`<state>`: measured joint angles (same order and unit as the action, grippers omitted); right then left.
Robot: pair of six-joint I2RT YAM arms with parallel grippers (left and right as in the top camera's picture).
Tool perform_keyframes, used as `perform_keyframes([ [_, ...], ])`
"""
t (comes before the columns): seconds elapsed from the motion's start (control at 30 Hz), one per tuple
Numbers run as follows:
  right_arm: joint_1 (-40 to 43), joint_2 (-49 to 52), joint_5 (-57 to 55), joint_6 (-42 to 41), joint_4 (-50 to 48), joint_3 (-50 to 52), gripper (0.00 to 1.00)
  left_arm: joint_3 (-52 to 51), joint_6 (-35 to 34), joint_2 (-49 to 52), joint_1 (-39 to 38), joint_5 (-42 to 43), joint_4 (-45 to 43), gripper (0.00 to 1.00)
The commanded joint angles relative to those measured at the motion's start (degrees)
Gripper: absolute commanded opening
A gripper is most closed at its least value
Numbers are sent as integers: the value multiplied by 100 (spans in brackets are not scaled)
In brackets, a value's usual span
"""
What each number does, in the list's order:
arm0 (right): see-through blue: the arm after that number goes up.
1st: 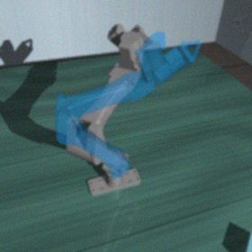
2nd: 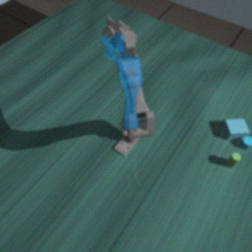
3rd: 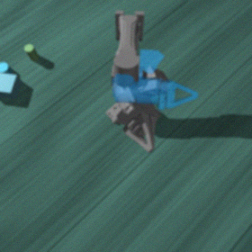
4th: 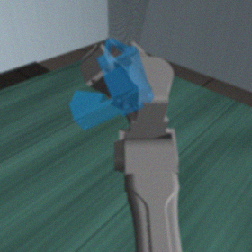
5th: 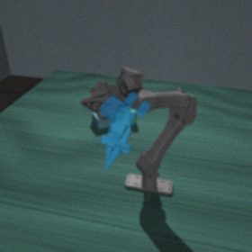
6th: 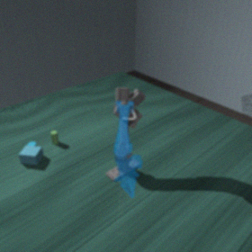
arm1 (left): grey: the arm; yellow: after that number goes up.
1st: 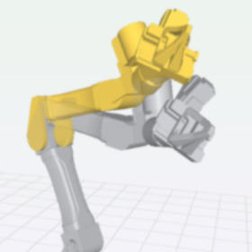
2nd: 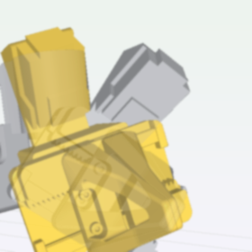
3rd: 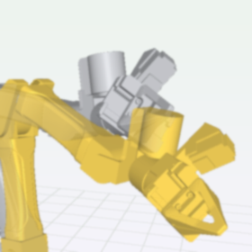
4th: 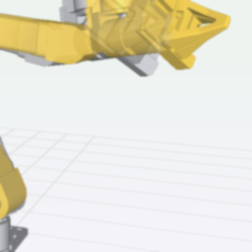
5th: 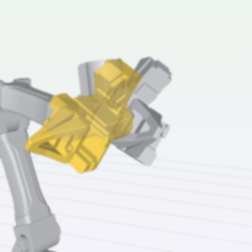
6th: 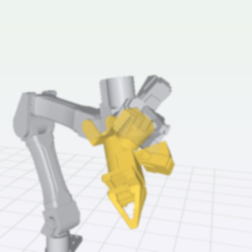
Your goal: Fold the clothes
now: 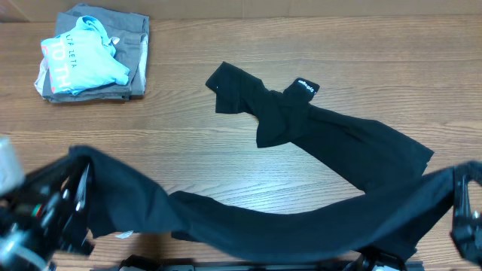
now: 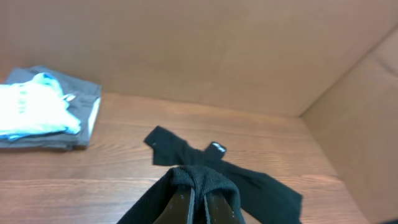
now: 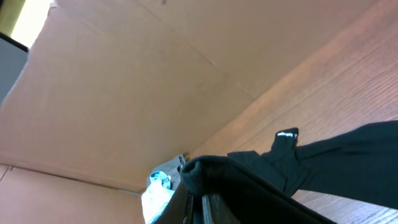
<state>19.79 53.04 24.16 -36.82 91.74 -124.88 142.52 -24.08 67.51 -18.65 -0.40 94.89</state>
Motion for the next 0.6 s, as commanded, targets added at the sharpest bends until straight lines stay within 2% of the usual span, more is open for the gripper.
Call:
perform_keyframes([
  [0.0, -24, 555, 35, 92, -63, -37, 4, -101, -79, 684, 26, -369, -52, 4],
  [0.3, -24, 2022, 127, 282, -837, -33, 4, -98, 304, 2765, 111, -920, -903, 4],
  [0.43, -24, 2728, 870, 278, -1464, -35, 4, -98, 354, 3453, 297, -922, -1547, 4],
  [0.57, -24, 3370, 1834, 70, -2465, -35, 4, -83, 459, 3709, 529, -918, -2227, 4],
])
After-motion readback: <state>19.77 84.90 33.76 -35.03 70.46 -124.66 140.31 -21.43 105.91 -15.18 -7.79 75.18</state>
